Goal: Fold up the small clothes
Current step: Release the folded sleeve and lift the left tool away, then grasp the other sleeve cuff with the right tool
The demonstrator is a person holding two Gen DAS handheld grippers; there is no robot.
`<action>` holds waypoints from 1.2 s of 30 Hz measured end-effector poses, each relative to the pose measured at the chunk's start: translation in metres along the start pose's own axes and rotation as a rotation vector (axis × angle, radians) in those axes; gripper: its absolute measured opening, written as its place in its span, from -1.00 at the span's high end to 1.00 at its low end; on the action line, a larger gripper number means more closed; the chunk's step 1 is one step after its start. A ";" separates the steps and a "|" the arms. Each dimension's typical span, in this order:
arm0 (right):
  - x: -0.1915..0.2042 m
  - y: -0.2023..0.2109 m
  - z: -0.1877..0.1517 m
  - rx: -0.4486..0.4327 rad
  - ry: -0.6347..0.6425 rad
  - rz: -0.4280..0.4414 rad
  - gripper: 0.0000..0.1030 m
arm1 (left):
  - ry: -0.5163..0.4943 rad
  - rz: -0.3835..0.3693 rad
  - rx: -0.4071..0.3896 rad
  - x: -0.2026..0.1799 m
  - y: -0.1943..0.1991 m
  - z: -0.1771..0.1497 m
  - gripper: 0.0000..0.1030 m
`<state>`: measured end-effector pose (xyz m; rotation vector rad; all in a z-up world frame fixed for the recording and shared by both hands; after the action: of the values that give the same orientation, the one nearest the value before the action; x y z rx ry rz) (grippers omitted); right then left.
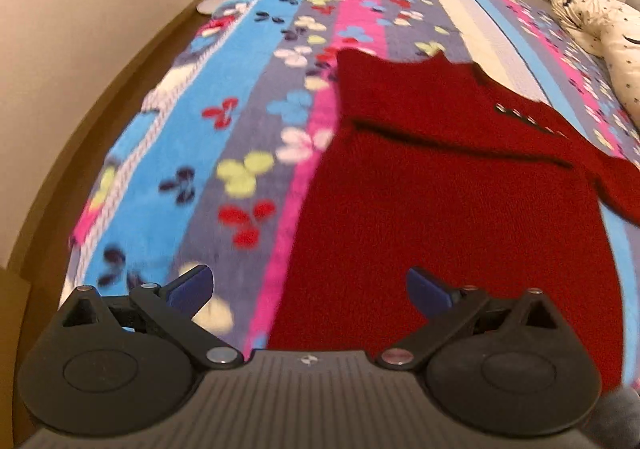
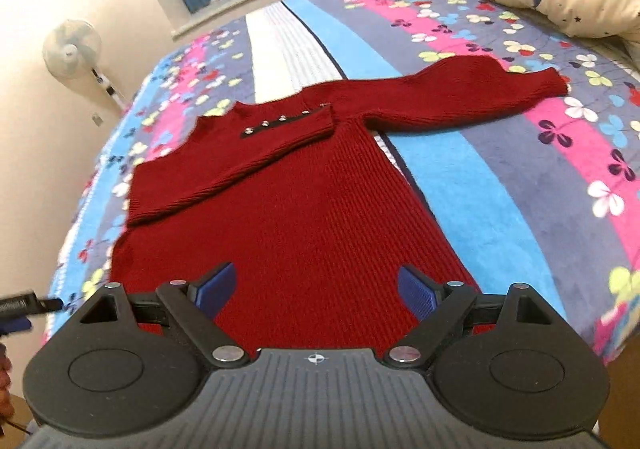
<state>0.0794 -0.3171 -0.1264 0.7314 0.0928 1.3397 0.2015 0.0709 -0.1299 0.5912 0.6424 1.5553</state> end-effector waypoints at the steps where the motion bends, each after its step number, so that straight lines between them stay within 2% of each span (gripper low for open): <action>1: 0.000 0.011 -0.002 -0.008 -0.002 0.006 -0.72 | -0.002 -0.012 0.000 -0.001 0.009 -0.004 -0.99; 7: -0.003 0.062 -0.015 -0.063 -0.007 0.031 -0.73 | -0.005 -0.034 -0.040 -0.013 0.052 -0.015 -0.99; 14: -0.011 0.101 -0.019 -0.118 -0.015 0.046 -0.73 | 0.004 -0.059 -0.100 -0.021 0.094 -0.017 -0.99; 30: -0.020 0.135 -0.019 -0.206 -0.077 0.120 -0.73 | -0.005 -0.061 -0.180 -0.026 0.157 -0.026 -0.99; 36: -0.034 0.129 -0.011 -0.206 -0.116 0.122 -0.73 | -0.003 -0.048 -0.166 -0.032 0.153 -0.023 -0.99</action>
<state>-0.0444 -0.3369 -0.0783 0.6459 -0.1831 1.3960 0.0798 0.0295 -0.0388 0.4507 0.5157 1.5452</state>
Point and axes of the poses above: each gripper's, at about its wrist camera, not at the fingertips, and y roughly against the way its jaws point, x to its left, z to its top, the point moved 2 cm from there along -y, roughly the way its jaws point, and after that the axes turned 14 degrees about -x, right-handed, at the moved point
